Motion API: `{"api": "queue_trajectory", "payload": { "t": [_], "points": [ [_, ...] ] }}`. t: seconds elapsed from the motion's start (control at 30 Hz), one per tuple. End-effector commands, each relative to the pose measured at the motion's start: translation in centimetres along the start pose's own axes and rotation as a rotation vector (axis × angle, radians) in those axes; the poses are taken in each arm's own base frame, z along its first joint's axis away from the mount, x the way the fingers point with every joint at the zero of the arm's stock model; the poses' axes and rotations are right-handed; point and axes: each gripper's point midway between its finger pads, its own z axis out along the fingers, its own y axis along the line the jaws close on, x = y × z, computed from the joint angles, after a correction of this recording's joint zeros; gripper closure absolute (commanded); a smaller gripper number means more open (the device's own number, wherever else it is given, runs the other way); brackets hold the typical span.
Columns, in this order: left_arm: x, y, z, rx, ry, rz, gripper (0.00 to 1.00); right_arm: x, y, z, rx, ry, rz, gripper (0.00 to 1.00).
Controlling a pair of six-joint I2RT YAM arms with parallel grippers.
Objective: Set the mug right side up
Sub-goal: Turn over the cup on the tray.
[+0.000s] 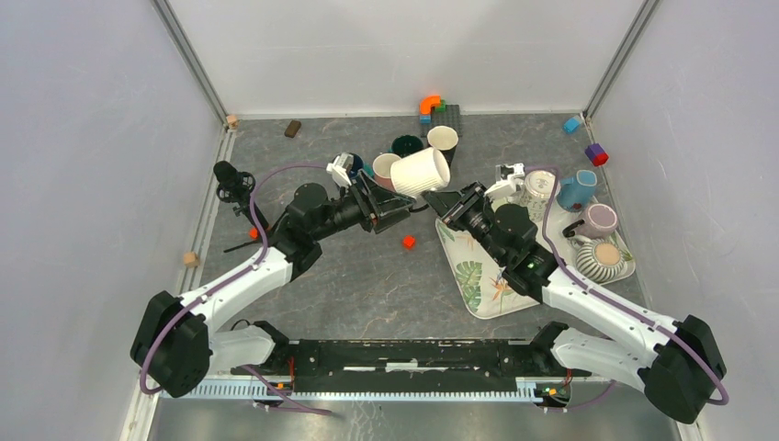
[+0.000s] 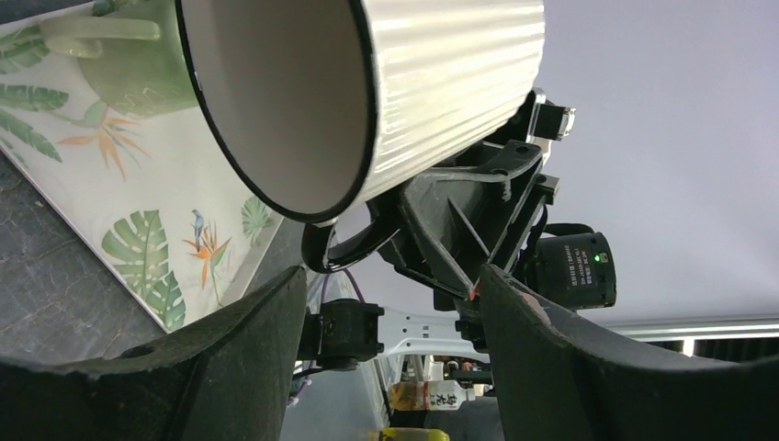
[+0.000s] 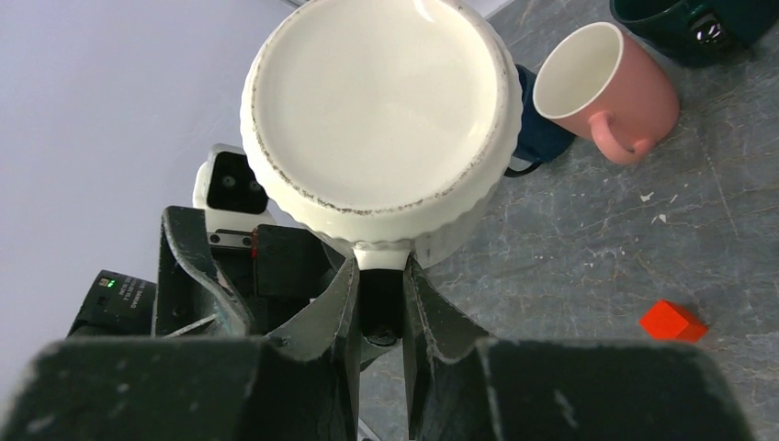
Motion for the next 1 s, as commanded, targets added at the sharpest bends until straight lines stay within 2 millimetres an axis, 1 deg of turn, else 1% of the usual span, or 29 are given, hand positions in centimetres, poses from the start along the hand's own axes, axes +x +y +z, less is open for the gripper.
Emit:
{"api": "queue_trajectory", "payload": {
  "t": [0.0,0.1,0.2,0.4,0.7,0.97],
  "points": [
    [0.1,-0.2,-0.3,0.001,0.004,-0.019,0.25,-3.7,6.6,-0.6,-0.231,-0.112,0.068,1.00],
    [0.2,0.0,-0.2,-0.002,0.009,-0.022,0.25,-3.6,6.7,-0.6,-0.235,-0.111,0.073,1.00],
    [0.0,-0.3,0.0,0.020,0.005,-0.032,0.25,-3.5,6.7,-0.6,-0.244,-0.105,0.088,1.00],
    [-0.5,-1.8,0.5,0.094,-0.004,-0.051,0.34,-3.3,6.9,-0.8,-0.270,-0.102,0.123,1.00],
    [-1.0,-4.0,0.9,0.181,0.005,-0.067,0.47,-2.8,6.5,-1.1,-0.292,-0.095,0.170,1.00],
    [-1.5,-5.3,0.5,0.211,-0.028,-0.054,0.52,-2.7,6.6,-1.5,-0.310,-0.091,0.187,1.00]
  ]
}}
